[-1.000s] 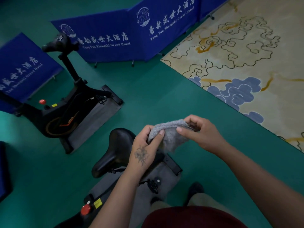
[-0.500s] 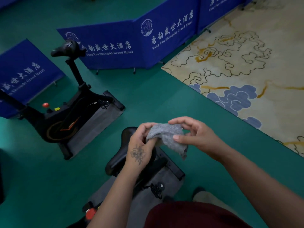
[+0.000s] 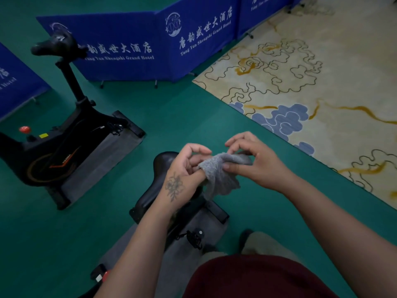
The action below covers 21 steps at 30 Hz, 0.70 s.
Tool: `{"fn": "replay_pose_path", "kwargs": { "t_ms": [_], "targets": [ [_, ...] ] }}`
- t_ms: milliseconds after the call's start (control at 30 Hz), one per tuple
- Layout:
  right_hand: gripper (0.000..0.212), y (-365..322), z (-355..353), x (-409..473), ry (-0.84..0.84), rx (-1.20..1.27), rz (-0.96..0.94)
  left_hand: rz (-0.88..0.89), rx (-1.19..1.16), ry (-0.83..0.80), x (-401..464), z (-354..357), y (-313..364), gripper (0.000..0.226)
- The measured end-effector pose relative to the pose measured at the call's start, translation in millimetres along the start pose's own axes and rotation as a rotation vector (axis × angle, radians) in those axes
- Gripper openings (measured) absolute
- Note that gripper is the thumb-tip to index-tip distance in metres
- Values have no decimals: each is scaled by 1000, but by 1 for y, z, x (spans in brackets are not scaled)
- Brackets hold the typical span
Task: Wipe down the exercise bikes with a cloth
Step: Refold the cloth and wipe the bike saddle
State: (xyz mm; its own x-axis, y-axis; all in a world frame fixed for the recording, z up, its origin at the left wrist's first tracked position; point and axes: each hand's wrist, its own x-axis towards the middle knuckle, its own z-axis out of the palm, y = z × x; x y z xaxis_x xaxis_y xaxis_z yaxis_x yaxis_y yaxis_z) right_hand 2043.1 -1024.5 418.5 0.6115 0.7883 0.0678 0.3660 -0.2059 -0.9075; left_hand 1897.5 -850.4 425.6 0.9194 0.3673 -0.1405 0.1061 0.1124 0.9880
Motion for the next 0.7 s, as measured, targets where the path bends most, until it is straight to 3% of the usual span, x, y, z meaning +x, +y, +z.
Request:
{"fn": "replay_pose_path", "kwargs": {
  "t_ms": [267,400,567,700],
  "targets": [
    [26,-2,-11,-3,37,256,99,50,37,227,-1,-21,-15,44],
    [40,5,-28,13,102,352,62,39,32,327,5,-17,-19,45],
    [34,33,-63,50,46,545,32,4,18,454,30,-1,-24,46],
    [27,67,-99,87,-94,568,-42,-2,3,575,63,26,-25,42]
  ]
}}
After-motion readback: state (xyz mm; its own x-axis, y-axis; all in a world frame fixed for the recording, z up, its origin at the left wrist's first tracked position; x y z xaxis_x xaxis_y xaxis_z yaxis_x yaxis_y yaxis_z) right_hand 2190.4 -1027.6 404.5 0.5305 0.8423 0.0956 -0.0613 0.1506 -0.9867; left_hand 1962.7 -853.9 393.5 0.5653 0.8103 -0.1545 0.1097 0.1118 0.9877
